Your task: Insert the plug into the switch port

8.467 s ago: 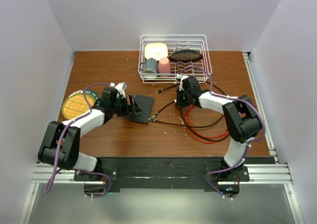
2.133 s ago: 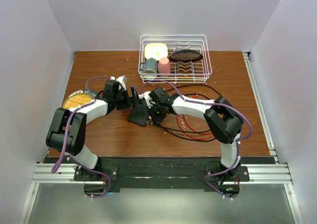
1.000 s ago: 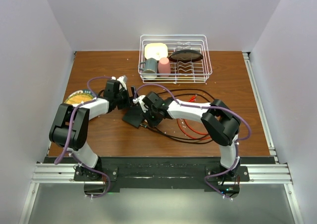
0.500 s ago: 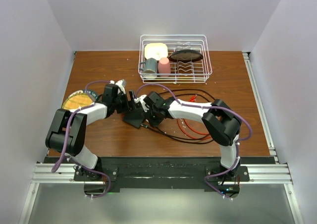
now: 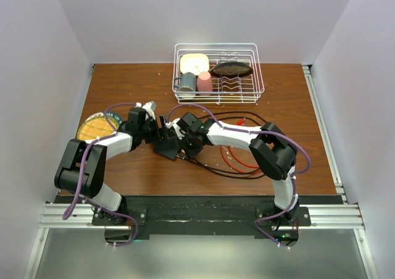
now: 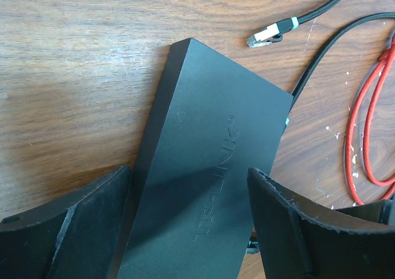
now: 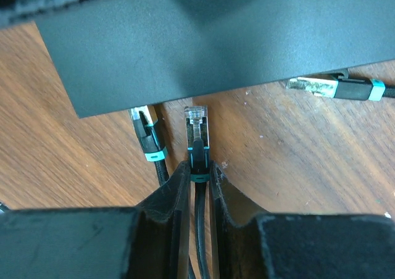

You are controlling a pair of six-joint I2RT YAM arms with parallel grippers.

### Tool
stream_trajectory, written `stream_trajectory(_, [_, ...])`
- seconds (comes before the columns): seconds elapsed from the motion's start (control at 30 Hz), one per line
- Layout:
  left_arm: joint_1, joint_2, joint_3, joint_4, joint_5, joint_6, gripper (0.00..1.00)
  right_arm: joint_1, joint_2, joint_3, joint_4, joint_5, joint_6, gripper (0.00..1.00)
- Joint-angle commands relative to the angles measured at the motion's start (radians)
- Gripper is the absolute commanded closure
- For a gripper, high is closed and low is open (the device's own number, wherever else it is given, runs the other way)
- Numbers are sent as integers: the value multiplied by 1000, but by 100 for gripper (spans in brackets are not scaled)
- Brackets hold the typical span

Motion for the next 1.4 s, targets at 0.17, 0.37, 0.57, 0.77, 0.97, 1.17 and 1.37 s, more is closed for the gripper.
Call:
stream_trajectory(0.17, [6,-3,-18,22,35,-2,20,-3,32,79,-47,11,-2,100])
stream_trajectory(0.37, [6,-5,-20,27,36,-5,20,-3,46,105,-50,22,0,100])
stream_trajectory(0.57, [6,-7,-18,25,39,-7,20,-3,54,122,-47,11,-8,100])
stream_trajectory(0.77, [6,0,-21,33,52,-11,20,-2,41,121,-27,-21,-11,100])
stream_trajectory(0.97, [6,-3,-29,53,79,-5,21,-3,20,53,66,-54,-45,100])
stream_trajectory(1.17, [6,-10,-33,68,112,13,22,-3,32,41,115,-72,-60,100])
stream_trajectory(1.37, [6,-17,-35,82,145,21,23,-2,37,50,135,-55,-93,100])
